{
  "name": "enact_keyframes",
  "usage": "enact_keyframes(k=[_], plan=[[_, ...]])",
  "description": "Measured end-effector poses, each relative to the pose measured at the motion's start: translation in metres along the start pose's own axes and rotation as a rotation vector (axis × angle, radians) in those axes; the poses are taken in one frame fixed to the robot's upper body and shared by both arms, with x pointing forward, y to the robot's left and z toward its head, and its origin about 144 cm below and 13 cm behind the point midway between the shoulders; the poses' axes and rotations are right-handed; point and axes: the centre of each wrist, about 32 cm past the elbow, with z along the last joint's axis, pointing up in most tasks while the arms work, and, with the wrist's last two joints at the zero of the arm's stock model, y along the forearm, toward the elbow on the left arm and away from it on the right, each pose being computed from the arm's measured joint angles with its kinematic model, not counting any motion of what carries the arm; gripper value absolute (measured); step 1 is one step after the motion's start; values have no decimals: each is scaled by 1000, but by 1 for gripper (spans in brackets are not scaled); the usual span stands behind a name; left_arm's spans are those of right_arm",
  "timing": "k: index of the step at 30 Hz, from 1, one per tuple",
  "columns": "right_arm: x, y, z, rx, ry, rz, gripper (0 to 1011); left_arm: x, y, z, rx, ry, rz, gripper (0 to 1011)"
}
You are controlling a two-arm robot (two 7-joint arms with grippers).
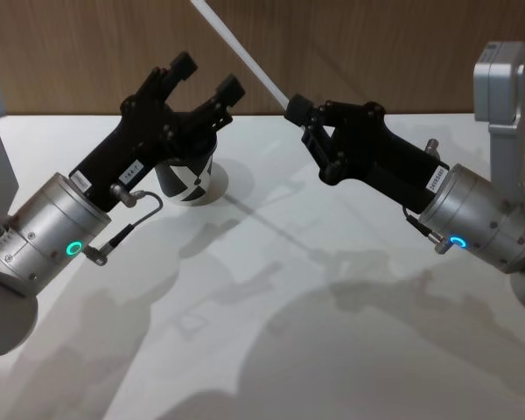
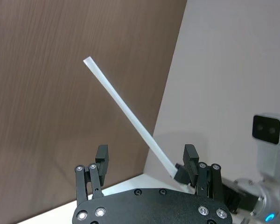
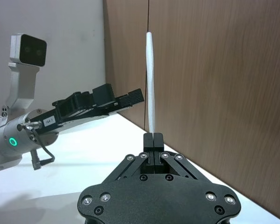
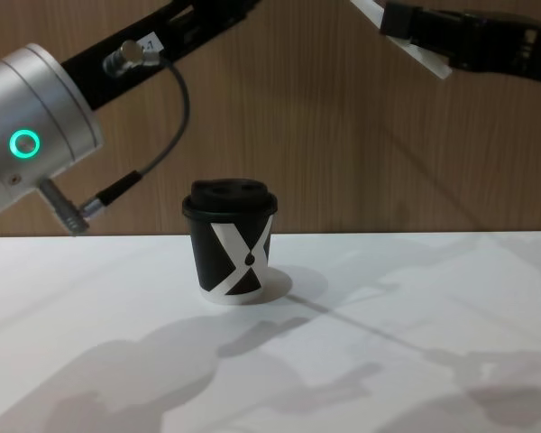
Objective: Pick up the straw with one hand, pass it to the other hand, and insert it into the cup.
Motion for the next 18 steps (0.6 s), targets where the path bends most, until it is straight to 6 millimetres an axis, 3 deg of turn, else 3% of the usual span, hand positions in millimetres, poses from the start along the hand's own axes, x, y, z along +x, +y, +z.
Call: enact_keyframes(k=[18], plan=[[0, 0, 0, 0, 0, 0, 5, 3, -12, -19, -61, 216, 12, 1002]])
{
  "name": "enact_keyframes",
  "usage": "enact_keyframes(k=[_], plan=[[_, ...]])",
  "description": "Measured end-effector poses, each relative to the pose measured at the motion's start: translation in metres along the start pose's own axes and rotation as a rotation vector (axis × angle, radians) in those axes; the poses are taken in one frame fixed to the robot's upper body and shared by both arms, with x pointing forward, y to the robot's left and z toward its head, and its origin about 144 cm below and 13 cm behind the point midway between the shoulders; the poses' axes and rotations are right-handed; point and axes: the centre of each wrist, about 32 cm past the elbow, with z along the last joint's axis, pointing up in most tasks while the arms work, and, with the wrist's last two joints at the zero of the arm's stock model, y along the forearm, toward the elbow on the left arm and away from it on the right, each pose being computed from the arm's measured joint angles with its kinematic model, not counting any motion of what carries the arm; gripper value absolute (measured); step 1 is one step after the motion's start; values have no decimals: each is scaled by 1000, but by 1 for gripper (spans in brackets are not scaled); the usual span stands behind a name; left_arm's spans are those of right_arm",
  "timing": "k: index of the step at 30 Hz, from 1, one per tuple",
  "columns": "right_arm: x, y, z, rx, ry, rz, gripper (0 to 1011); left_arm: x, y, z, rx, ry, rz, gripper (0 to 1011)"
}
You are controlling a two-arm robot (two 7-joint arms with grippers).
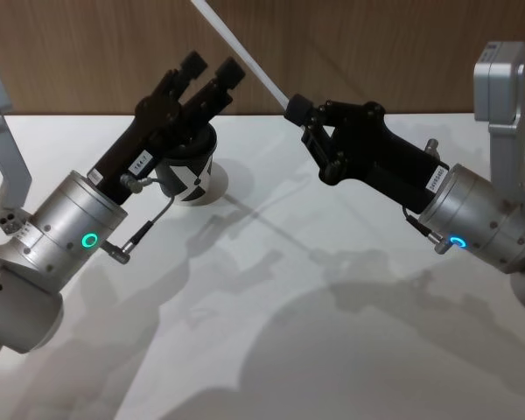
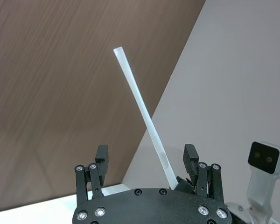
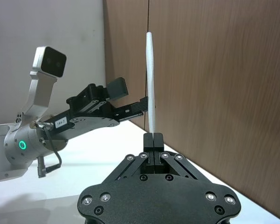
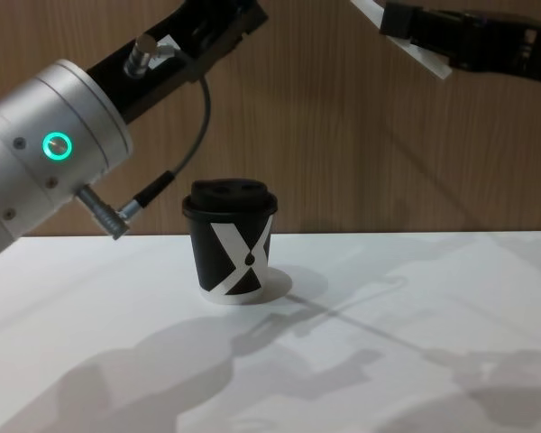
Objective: Pick up the straw with one hand, pass it to the other hand, and insert it into the cup.
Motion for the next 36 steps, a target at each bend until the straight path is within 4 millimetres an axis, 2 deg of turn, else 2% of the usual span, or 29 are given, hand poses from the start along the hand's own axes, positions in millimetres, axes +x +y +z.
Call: enact_keyframes(k=[11, 36], plan=[[0, 0, 0, 0, 0, 0, 5, 5, -7, -9, -9, 86, -35, 1003], [0, 0, 0, 0, 0, 0, 5, 15, -21, -18, -26, 154, -105, 1003]])
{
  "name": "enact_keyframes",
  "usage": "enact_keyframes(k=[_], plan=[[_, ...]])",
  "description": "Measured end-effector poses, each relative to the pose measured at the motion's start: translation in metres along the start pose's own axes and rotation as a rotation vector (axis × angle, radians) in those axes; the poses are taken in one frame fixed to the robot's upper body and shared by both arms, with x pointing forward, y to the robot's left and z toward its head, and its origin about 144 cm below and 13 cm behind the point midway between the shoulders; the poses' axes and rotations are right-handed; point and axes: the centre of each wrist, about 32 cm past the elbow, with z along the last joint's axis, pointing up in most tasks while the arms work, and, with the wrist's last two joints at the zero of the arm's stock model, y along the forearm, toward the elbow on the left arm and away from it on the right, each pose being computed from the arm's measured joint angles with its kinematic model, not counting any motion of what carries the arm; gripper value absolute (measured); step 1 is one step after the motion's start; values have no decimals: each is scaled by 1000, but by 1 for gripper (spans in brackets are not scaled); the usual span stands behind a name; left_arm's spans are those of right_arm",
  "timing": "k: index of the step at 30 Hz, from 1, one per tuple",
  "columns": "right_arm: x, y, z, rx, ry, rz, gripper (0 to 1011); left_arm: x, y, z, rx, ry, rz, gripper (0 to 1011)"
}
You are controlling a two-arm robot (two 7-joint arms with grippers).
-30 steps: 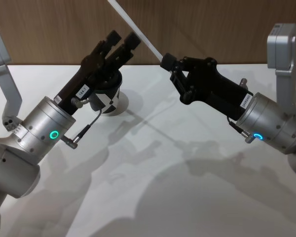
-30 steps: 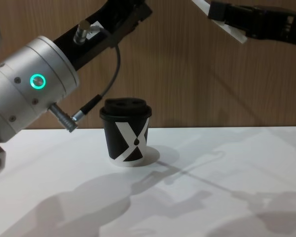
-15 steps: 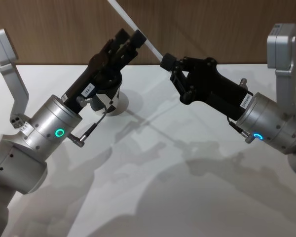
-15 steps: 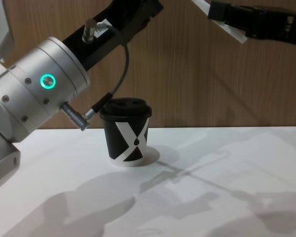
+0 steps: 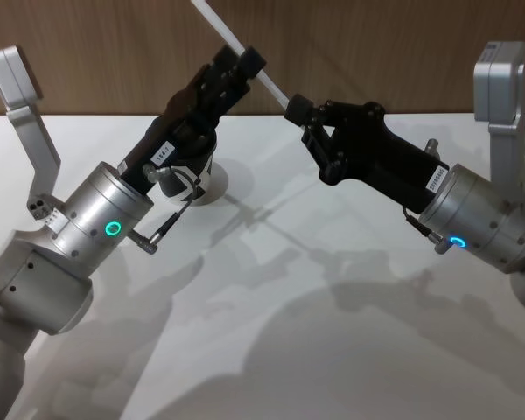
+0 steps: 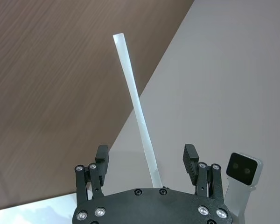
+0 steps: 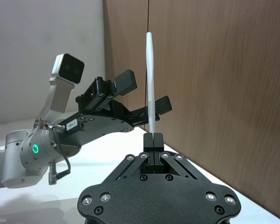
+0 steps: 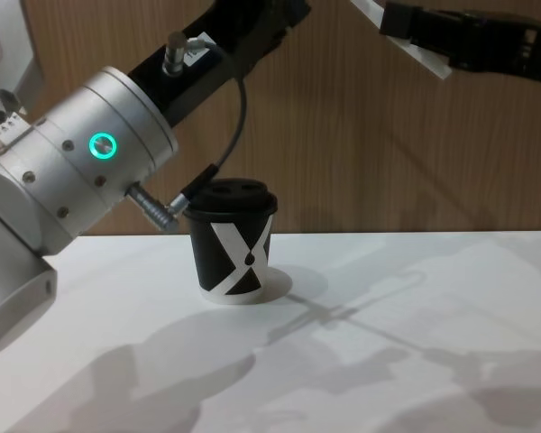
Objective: Pick up the straw with one hand, pass it to the other hand, and insert it into the cup.
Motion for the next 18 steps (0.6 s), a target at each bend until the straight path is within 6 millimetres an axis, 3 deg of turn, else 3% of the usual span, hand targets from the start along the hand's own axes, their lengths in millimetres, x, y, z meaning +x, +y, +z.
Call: enact_keyframes(k=[18], plan=[[0, 0, 0, 0, 0, 0, 5, 10, -12, -1, -1, 8, -20, 988]])
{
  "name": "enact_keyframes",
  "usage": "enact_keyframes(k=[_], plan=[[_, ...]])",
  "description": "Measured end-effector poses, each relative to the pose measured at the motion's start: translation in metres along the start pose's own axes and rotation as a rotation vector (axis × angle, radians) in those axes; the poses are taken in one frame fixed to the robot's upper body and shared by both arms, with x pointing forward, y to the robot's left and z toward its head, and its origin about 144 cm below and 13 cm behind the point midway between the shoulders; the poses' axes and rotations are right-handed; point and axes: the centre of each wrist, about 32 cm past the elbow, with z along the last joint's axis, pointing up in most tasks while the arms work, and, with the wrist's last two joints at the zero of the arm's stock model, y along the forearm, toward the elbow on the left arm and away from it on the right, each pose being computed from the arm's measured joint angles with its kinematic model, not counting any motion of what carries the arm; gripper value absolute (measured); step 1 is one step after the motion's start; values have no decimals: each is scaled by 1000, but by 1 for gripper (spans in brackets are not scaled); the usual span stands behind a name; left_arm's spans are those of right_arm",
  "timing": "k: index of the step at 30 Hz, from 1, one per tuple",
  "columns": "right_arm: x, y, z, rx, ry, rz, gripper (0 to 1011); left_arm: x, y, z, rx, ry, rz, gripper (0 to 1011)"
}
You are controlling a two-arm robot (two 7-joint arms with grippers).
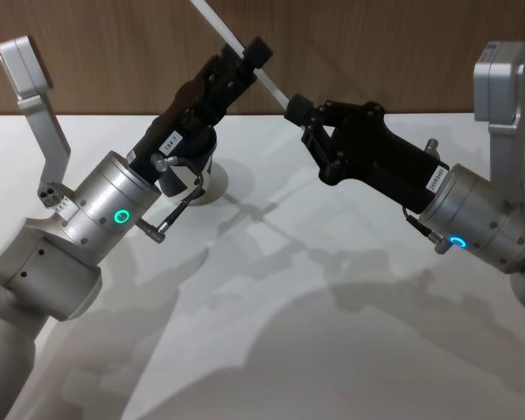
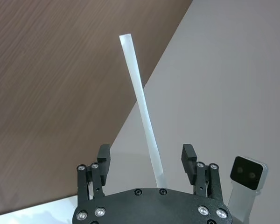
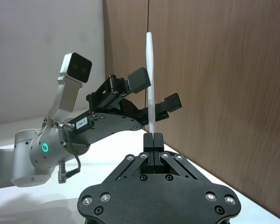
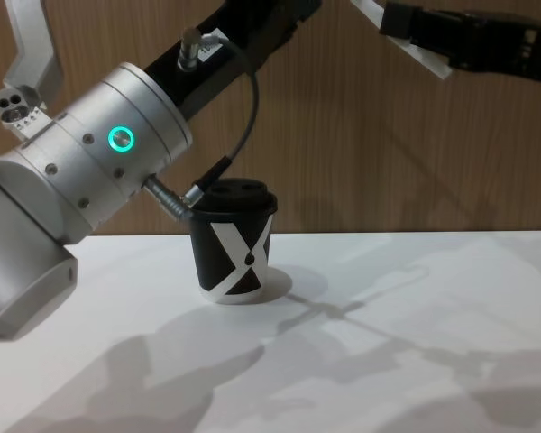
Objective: Pick up the straw with one hand, pass it to the other hand, and insert it into the cup.
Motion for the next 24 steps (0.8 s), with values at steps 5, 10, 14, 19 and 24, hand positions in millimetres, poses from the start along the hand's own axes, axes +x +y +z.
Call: enact_keyframes(k=[5, 10, 14, 19, 24], plan=[[0, 0, 0, 0, 0, 0, 5, 2, -3, 0, -1, -2, -3, 881], [0, 0, 0, 0, 0, 0, 5, 4, -4, -1, -3, -3, -5, 736], [0, 0, 0, 0, 0, 0, 5, 5, -5, -1, -5, -5, -8, 596], [0, 0, 0, 0, 0, 0, 5, 7, -6, -1, -9, -6, -12, 439], [0, 0, 0, 0, 0, 0, 5, 7, -7, -1, -11, -8, -16, 291]])
